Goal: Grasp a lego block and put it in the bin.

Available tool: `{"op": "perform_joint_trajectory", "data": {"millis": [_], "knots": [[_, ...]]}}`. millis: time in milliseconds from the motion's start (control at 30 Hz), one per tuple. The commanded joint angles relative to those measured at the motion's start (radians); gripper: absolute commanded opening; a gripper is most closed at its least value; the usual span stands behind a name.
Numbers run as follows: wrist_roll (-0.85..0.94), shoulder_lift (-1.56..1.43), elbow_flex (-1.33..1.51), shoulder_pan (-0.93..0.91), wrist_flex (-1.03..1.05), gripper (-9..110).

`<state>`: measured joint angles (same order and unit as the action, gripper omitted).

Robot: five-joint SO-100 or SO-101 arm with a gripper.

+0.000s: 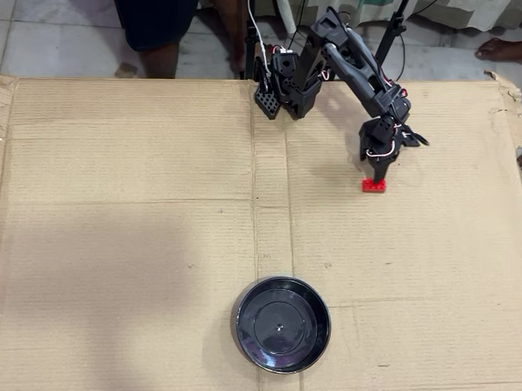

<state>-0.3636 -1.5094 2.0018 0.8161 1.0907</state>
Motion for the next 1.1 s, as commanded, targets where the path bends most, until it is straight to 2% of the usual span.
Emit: {"op": "perform_joint_trajectory", "data": {"millis": [0,467,1067], "knots": [[0.005,0.032,-0.018,0.006,-0.081,27],[0.020,0.048,-0.100,-0.092,-0.133,27],[0.006,0.021,-0.173,-0.077,-0.130,28]]}}
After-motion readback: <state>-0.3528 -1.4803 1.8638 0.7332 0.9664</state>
